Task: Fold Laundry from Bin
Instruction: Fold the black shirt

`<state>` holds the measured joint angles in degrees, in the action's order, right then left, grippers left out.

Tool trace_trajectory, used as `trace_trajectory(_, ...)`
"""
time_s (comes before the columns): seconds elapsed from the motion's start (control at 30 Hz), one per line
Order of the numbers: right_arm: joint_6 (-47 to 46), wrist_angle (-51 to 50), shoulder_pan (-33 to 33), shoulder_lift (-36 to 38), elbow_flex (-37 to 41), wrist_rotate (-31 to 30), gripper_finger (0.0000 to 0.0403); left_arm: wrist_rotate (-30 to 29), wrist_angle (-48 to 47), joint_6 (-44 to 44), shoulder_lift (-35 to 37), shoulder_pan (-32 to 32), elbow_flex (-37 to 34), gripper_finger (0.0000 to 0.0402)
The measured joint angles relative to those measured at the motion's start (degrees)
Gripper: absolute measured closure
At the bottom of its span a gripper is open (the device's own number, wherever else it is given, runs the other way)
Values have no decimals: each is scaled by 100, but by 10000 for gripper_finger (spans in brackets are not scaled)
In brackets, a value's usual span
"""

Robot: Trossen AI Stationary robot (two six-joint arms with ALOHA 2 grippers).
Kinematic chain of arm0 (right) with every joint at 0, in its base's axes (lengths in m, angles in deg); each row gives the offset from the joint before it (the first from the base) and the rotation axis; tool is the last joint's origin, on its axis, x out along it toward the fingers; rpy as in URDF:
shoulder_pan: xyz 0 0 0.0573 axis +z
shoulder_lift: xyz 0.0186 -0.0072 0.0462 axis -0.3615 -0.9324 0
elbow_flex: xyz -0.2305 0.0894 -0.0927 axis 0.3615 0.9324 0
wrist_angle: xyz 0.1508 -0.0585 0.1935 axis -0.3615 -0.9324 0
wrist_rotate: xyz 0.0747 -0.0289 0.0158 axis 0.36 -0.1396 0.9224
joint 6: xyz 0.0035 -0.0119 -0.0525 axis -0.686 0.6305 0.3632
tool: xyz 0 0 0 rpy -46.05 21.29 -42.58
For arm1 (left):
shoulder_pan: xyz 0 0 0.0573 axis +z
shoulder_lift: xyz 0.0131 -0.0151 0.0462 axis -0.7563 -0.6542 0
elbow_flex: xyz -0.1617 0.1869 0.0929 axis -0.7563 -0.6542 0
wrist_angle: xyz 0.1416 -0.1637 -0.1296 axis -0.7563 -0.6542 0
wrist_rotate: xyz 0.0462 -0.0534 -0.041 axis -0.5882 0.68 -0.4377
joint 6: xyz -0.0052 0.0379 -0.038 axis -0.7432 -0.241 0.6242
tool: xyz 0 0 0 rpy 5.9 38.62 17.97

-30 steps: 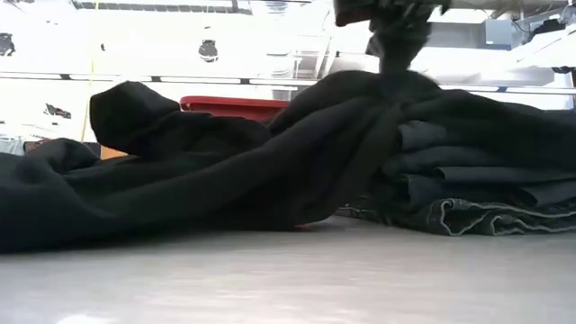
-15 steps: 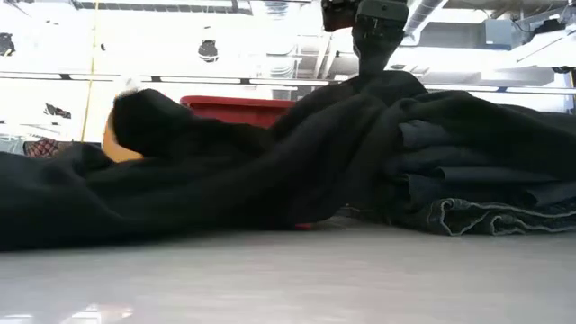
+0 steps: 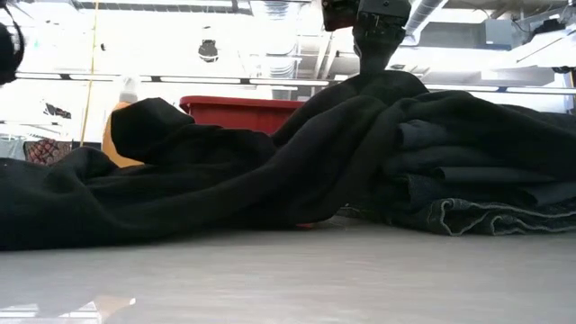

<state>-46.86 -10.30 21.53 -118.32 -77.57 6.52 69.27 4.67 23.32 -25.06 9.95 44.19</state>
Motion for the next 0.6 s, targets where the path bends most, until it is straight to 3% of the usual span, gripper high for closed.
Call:
trace_trajectory(0.17,24,16,0,0,0,2,382,-949,-1606,-705,912,309,382,239)
trace_trajectory(0.3,31,107,0,0,0,34,382,-2558,-2374,-1368,1214,478,520,248)
trace_trajectory(0.47,28,127,15,0,0,168,382,-3584,-2409,-2422,744,726,366,239)
trace_trajectory(0.6,-4,125,52,0,0,186,382,-3913,-2391,-2957,195,1084,298,217)
